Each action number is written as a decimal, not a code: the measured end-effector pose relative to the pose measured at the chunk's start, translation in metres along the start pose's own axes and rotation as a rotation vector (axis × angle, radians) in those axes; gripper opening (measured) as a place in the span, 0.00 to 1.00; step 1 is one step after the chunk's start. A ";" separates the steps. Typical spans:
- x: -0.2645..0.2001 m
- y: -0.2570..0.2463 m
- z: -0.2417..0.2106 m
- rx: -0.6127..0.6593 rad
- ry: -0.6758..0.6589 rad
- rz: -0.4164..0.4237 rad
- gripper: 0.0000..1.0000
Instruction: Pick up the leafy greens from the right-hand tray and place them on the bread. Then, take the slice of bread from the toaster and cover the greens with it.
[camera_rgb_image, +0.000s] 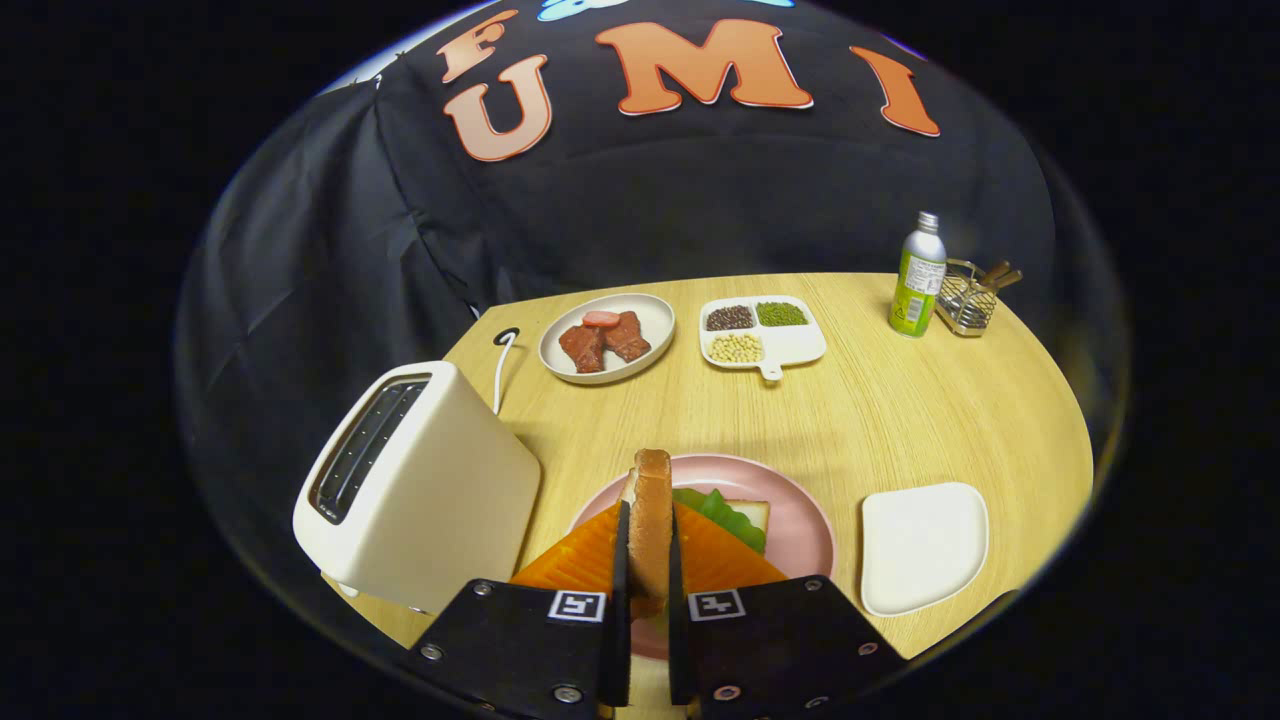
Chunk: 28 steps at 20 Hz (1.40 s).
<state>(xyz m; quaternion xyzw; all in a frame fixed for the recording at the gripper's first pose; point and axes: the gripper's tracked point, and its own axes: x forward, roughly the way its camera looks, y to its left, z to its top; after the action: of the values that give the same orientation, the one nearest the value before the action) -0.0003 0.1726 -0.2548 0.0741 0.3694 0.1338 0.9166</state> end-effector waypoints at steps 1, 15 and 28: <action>0.002 -0.007 -0.004 0.002 0.016 -0.015 0.21; -0.020 -0.083 0.030 -0.057 -0.023 -0.178 0.98; -0.136 -0.144 0.168 -0.089 -0.343 -0.234 0.98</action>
<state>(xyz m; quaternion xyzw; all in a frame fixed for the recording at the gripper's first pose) 0.0508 -0.0116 -0.0790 0.0118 0.2077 0.0281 0.9777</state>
